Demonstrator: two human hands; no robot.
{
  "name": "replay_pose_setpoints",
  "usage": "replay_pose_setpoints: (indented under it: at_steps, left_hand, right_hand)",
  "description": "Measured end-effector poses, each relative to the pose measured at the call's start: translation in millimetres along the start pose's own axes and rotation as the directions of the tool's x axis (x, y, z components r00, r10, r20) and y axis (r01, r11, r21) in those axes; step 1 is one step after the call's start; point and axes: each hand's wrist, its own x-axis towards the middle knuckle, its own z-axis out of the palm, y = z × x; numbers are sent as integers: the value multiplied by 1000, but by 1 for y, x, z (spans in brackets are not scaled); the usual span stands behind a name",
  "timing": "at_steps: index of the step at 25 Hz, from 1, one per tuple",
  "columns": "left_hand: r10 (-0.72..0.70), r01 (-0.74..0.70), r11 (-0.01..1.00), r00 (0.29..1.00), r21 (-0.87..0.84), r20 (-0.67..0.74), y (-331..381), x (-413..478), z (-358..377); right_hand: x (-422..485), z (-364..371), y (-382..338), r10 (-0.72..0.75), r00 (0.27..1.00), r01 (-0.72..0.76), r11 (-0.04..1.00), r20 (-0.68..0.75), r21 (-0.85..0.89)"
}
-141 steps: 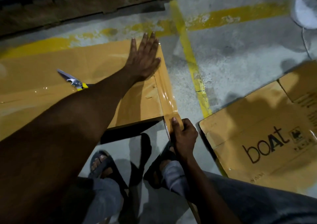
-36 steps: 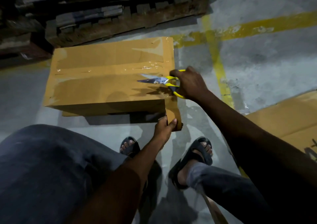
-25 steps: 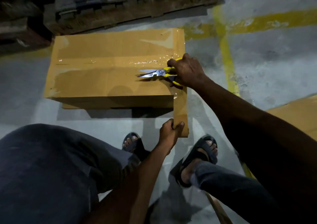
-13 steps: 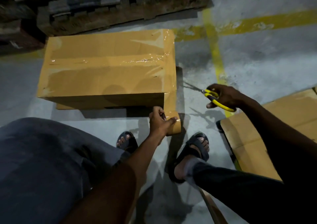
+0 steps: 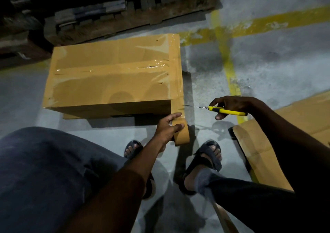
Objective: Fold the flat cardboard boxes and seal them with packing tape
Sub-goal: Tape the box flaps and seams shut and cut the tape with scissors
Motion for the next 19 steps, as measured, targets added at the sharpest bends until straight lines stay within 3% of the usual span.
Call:
replay_pose_setpoints:
  at_steps: [9,19]
  left_hand:
    - [-24,25,999,999,-23,40,1,-3,-2]
    - [-42,43,999,998,-11,40,-2,-3,-3]
  right_hand:
    - [17,5,-15,16,997,-14,1000,72,-23]
    - [31,12,-34,-23,999,27,995,44,-96]
